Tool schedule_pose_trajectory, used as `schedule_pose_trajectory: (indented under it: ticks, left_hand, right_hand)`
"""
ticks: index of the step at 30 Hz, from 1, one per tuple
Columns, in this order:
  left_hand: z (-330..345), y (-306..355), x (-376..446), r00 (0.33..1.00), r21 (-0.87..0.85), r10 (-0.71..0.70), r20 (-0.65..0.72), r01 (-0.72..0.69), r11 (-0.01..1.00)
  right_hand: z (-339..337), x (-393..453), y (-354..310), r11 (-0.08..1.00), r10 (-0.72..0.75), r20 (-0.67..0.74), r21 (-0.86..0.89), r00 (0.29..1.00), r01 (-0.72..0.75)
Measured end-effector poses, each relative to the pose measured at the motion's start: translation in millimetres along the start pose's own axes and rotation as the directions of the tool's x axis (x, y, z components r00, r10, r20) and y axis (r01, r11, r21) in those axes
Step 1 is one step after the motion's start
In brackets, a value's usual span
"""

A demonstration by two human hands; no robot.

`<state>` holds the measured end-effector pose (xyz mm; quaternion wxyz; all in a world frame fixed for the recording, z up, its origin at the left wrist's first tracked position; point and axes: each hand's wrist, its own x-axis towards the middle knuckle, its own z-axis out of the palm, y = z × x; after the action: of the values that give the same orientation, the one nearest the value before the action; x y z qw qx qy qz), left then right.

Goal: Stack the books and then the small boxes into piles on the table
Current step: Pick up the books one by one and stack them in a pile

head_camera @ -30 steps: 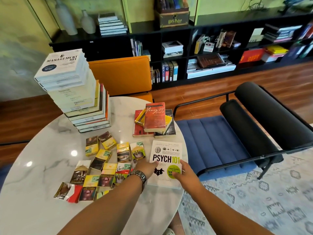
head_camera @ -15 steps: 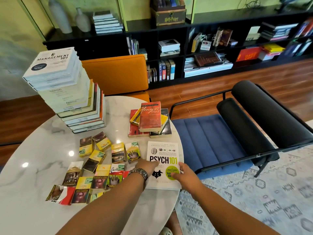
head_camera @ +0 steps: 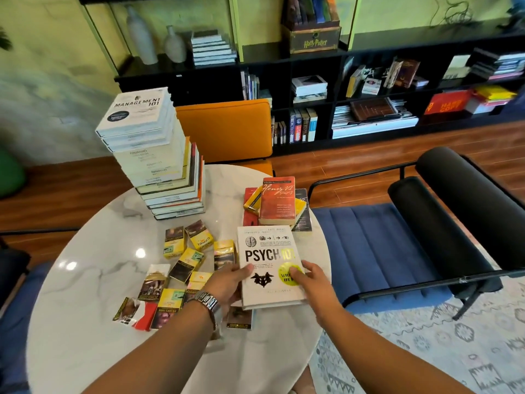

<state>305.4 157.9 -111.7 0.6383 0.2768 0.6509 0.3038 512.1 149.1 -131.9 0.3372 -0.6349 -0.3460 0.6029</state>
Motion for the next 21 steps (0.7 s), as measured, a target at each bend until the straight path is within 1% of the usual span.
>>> schedule_pose_trajectory:
  ticks: [1, 3, 6, 9, 12, 16, 19, 21]
  left_hand:
    - [-12, 4, -4, 1.000, -0.018, 0.026, -0.014, -0.026, 0.999]
    - [-29, 13, -12, 0.996, -0.036, 0.093, -0.018, -0.093, 0.995]
    - [-59, 25, -28, 0.983, -0.126, 0.183, -0.034, -0.185, 0.975]
    - [-85, 40, -48, 0.969, -0.204, 0.236, 0.068, -0.218, 0.954]
    - [-116, 62, -63, 0.931, -0.180, 0.339, 0.133, -0.313, 0.933]
    - [-152, 105, -75, 0.869, -0.207, 0.492, 0.053, -0.473, 0.857]
    - [-178, 140, -80, 0.830, -0.260, 0.558, -0.001, -0.539, 0.801]
    - [-193, 163, -81, 0.805, -0.255, 0.591, -0.046, -0.582, 0.772]
  right_hand:
    - [12, -2, -8, 1.000, 0.018, 0.061, 0.012, 0.998, -0.019]
    - [29, -3, -23, 1.000, 0.001, 0.143, -0.012, 0.990, 0.001]
    - [62, -2, -50, 0.996, -0.088, 0.170, 0.001, 0.981, 0.089]
    - [92, -2, -82, 0.988, -0.148, 0.188, 0.081, 0.971, 0.134]
    - [122, -4, -115, 0.972, -0.224, 0.216, 0.115, 0.950, 0.203]
    - [155, -8, -167, 0.941, -0.335, 0.254, 0.133, 0.907, 0.310]
    - [181, -6, -209, 0.918, -0.398, 0.324, 0.150, 0.859, 0.368]
    - [198, -5, -235, 0.909, -0.417, 0.340, 0.154, 0.843, 0.387]
